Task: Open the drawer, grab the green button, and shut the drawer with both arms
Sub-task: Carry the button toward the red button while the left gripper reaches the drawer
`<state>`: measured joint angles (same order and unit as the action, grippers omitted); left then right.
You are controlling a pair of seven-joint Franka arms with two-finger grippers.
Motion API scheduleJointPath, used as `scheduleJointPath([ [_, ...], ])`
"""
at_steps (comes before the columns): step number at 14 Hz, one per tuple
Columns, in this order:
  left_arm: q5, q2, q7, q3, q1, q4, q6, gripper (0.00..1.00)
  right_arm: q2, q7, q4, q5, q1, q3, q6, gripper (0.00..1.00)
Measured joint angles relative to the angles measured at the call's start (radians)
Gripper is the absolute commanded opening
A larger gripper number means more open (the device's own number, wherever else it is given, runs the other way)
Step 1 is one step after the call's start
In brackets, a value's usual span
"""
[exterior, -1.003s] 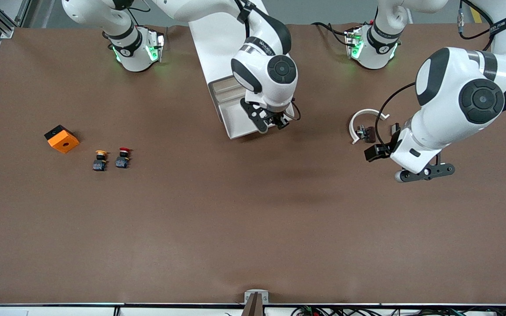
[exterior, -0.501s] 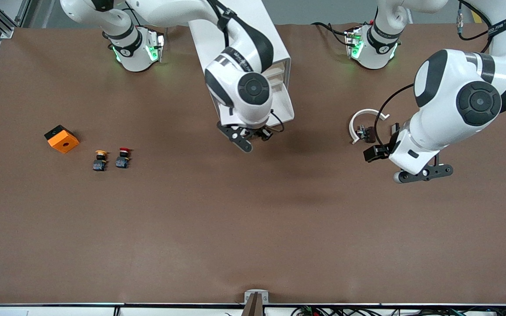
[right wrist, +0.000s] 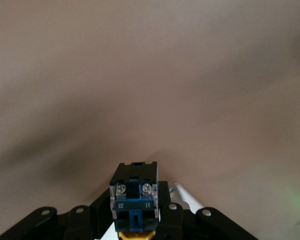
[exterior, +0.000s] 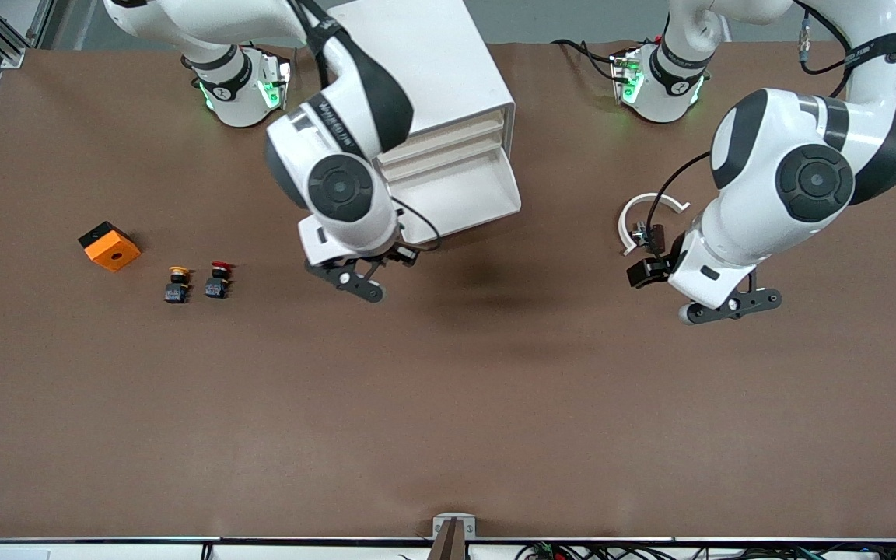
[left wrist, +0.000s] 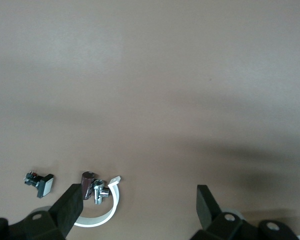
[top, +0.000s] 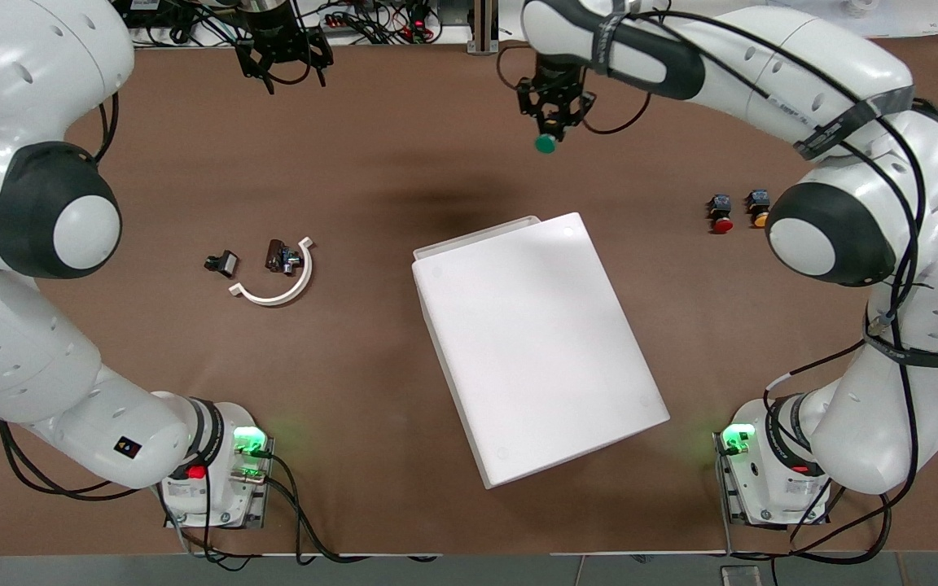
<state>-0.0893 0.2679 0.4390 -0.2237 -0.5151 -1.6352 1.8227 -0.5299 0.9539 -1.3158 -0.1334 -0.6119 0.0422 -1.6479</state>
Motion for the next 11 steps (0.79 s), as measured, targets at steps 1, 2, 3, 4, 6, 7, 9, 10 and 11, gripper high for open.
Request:
scheduleJointPath([
  [1, 0.000, 0.006, 0.000, 0.000, -0.017, -0.002, 0.017, 1.00, 0.020, -0.060, -0.031, 0.002, 0.028, 0.001, -0.009, 0.00],
  [2, 0.000, 0.014, 0.002, 0.001, -0.035, -0.003, 0.034, 1.00, 0.047, -0.119, -0.076, 0.002, 0.055, 0.002, -0.035, 0.00],
  [3, 0.000, 0.023, 0.002, 0.002, -0.052, -0.004, 0.045, 1.00, 0.082, -0.181, -0.140, 0.003, 0.082, 0.003, -0.081, 0.00],
  [4, 0.000, 0.034, 0.002, 0.005, -0.069, -0.005, 0.054, 1.00, 0.123, -0.246, -0.220, 0.004, 0.108, 0.004, -0.141, 0.00],
  [6, 0.000, 0.054, 0.002, 0.010, -0.103, -0.006, 0.063, 1.00, 0.204, -0.358, -0.385, 0.011, 0.154, 0.004, -0.243, 0.00],
  [7, 0.000, 0.065, 0.002, 0.011, -0.117, -0.006, 0.067, 1.00, 0.240, -0.401, -0.461, 0.031, 0.174, 0.004, -0.288, 0.00],
  [9, 0.000, 0.093, 0.001, 0.016, -0.134, -0.009, 0.087, 1.00, 0.298, -0.456, -0.603, 0.076, 0.202, 0.004, -0.397, 0.00],
  [10, 0.000, 0.109, 0.001, 0.020, -0.142, -0.010, 0.101, 1.00, 0.319, -0.481, -0.673, 0.086, 0.214, 0.004, -0.467, 0.00],
  [11, 0.000, 0.127, 0.002, 0.025, -0.153, -0.011, 0.117, 1.00, 0.333, -0.506, -0.740, 0.093, 0.224, 0.004, -0.541, 0.00],
])
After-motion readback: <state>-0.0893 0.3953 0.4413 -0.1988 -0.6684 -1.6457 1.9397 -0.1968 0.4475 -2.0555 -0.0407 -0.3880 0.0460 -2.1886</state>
